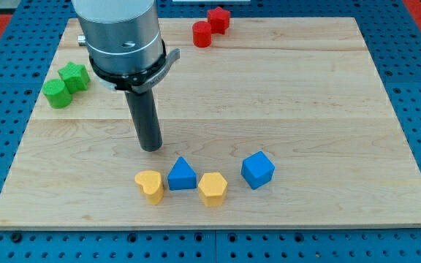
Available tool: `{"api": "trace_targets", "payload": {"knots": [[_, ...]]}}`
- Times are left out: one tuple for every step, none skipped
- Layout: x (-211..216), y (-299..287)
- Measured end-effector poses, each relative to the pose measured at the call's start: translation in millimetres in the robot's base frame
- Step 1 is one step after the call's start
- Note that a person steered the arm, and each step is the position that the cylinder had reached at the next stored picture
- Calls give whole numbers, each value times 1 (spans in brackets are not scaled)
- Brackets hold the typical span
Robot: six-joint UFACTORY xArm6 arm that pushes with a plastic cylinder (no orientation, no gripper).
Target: Move green blocks near to the red blocks
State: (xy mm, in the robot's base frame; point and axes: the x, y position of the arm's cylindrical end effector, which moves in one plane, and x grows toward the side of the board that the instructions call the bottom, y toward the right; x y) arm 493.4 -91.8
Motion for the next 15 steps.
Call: {"api": "trace_targets", "payload": {"knots": [[0, 0], [31, -37], [50, -102], [37, -195], [-12, -203], [-61, -185], [-107, -181], [-129, -153], [-152, -126], [-187, -133], [-211, -116], [-209, -70], [-207, -11], [-204, 36], [-154, 47]]}}
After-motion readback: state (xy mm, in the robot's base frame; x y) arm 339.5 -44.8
